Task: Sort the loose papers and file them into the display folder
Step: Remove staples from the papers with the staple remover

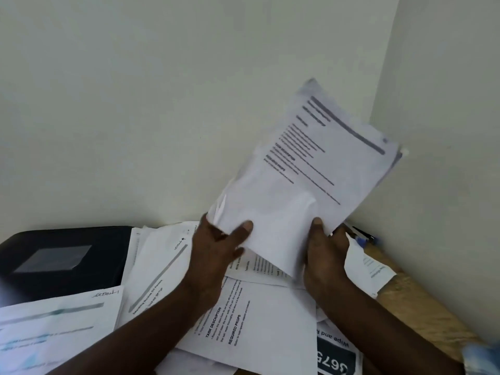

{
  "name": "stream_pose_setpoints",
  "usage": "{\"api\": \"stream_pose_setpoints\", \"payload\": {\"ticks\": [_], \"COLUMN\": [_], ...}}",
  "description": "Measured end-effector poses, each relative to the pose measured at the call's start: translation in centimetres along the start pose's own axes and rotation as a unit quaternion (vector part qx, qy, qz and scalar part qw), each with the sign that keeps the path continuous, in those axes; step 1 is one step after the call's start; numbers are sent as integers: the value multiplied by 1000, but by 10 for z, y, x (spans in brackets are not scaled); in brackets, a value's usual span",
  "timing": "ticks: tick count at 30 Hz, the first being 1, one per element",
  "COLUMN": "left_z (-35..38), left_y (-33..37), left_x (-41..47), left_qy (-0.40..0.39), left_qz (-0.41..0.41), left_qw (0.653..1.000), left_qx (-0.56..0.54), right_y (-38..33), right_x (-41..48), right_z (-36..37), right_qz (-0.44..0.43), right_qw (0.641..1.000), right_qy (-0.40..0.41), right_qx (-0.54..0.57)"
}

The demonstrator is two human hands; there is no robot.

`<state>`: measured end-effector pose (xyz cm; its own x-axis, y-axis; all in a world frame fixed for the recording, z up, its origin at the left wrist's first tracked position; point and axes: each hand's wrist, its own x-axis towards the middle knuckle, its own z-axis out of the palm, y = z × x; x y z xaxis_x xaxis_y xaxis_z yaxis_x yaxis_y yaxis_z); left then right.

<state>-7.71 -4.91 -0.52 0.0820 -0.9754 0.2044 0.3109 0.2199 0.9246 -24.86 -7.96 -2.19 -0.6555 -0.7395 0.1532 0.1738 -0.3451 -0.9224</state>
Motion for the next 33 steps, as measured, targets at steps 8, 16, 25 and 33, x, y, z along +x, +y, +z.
{"api": "stream_pose_setpoints", "payload": {"ticks": [8, 16, 25, 33], "left_z": [4, -45, -71, -53], "left_y": [-2, 50, 36, 28], "left_x": [8, 54, 64, 63], "left_qy": [34, -47, -113, 25], "left_qz": [28, 73, 45, 163], "left_qw": [999, 988, 986, 980], "left_qx": [-11, 128, 109, 112], "right_y": [8, -40, -26, -33], "right_x": [-14, 39, 46, 21], "right_z": [-1, -25, -34, -23], "right_qz": [135, -154, -165, -187], "right_qw": [986, 977, 962, 973], "right_qy": [-83, -11, -130, -78], "right_qx": [53, -146, -173, -111]}}
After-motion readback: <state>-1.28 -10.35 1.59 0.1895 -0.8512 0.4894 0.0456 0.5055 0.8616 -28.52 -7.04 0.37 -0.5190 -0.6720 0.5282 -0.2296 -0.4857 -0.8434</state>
